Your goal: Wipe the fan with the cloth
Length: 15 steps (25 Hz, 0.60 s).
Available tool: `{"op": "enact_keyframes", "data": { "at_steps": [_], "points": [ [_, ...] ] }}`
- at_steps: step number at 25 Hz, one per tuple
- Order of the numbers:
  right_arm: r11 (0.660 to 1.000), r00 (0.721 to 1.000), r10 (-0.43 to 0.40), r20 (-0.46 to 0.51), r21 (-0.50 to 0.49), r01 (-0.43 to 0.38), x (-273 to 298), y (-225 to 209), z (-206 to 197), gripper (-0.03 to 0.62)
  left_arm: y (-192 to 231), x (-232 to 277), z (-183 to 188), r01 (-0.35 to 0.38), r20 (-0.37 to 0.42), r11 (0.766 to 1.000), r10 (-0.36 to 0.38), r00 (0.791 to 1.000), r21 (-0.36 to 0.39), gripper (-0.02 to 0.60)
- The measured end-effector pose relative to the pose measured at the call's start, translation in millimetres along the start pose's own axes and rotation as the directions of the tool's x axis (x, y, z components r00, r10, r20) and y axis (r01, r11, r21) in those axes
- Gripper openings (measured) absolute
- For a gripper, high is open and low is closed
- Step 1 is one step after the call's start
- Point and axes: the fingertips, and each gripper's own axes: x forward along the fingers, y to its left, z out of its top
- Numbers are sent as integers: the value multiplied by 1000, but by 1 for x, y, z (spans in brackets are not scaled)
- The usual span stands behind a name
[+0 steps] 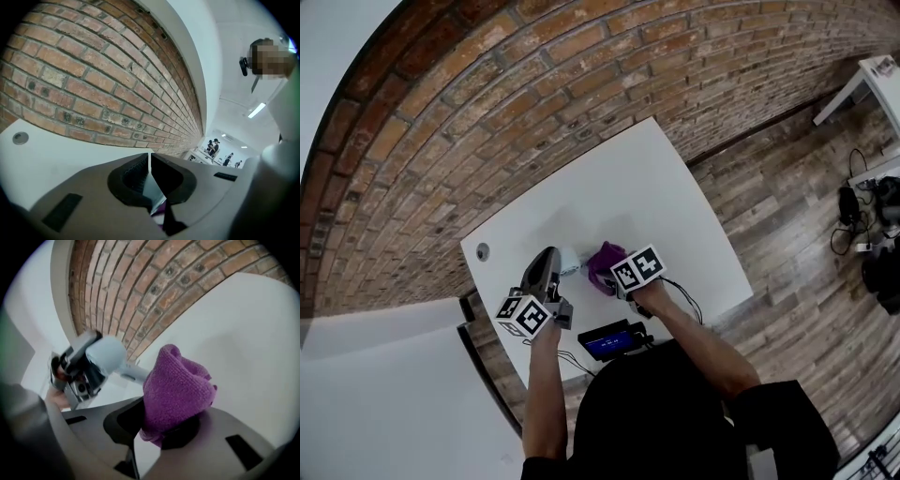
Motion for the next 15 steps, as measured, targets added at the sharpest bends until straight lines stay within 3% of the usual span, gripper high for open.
{"op": "enact_keyframes", "data": {
  "at_steps": [2, 3, 5, 6, 7, 10, 12, 15],
  "points": [
    [998, 986, 52, 157, 11, -54, -23, 14, 42, 61, -1, -3, -3, 1, 4, 1000, -1, 1000, -19, 9],
    [994, 962, 108, 250, 5, -112, -37, 27, 65, 61, -1, -4, -4, 1, 12, 1000, -1, 1000, -30, 9],
    [971, 886, 233, 401, -42, -237, -61, 61, 105, 61, 0, -6, -4, 2, 40, 997, 1, 999, -72, 9],
    [958, 857, 281, 432, -74, -277, -66, 75, 117, 61, 0, -6, -4, 4, 57, 995, 2, 998, -98, 9],
    [949, 847, 313, 430, -99, -300, -65, 86, 121, 61, 1, -7, -4, 5, 74, 992, 4, 997, -123, 9],
    [946, 867, 320, 382, -80, -313, -47, 89, 110, 61, 2, -10, -5, 0, 108, 986, 18, 994, -166, 6],
    [955, 874, 280, 398, -20, -297, -43, 73, 103, 61, 1, -10, -5, -2, 111, 986, 21, 994, -167, 6],
    [971, 909, 196, 368, 53, -231, -32, 44, 89, 61, 2, -9, -4, -4, 116, 987, 23, 993, -162, 6]
  ]
}}
